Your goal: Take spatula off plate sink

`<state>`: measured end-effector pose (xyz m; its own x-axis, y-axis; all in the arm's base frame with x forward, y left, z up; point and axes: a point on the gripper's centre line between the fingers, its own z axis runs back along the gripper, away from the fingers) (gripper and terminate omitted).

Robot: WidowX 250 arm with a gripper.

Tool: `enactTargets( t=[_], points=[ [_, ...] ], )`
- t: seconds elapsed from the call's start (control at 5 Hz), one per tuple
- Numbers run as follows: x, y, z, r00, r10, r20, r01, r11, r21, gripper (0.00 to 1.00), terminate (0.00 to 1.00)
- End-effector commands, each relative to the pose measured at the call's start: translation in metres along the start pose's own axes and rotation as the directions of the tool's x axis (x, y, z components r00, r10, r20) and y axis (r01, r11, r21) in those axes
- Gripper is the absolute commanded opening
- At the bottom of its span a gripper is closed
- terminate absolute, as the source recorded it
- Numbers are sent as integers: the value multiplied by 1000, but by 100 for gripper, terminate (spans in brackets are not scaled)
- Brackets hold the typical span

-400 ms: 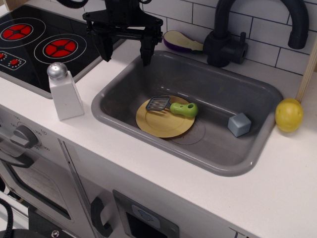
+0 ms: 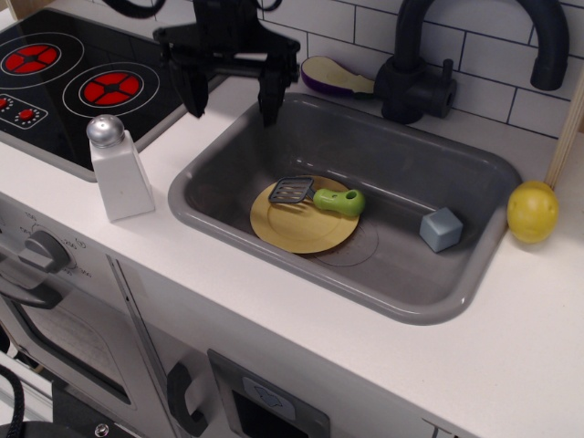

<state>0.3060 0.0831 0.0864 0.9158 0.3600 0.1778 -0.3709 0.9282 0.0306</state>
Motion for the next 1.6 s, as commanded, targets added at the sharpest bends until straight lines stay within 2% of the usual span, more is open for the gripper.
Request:
enactTargets(
  t=[0.0, 0.2, 0.4, 0.6, 1.0, 1.2, 1.4],
  points=[
    [0, -13, -1, 879, 472, 67, -470, 882, -43, 100, 0],
    [1, -26, -4, 784, 620, 33, -618, 784, -54, 100, 0],
    [7, -40, -12, 660, 751, -3, -751, 660, -25, 100, 0],
    [5, -50, -19, 588, 809, 19, -807, 588, -56, 100, 0],
    [1, -66, -35, 488, 873, 24, -870, 488, -66, 100, 0],
    [0, -71, -44, 453, 891, 33, -890, 454, -49, 100, 0],
    [2, -74, -56, 458, 888, 42, -887, 460, -48, 100, 0]
  ],
)
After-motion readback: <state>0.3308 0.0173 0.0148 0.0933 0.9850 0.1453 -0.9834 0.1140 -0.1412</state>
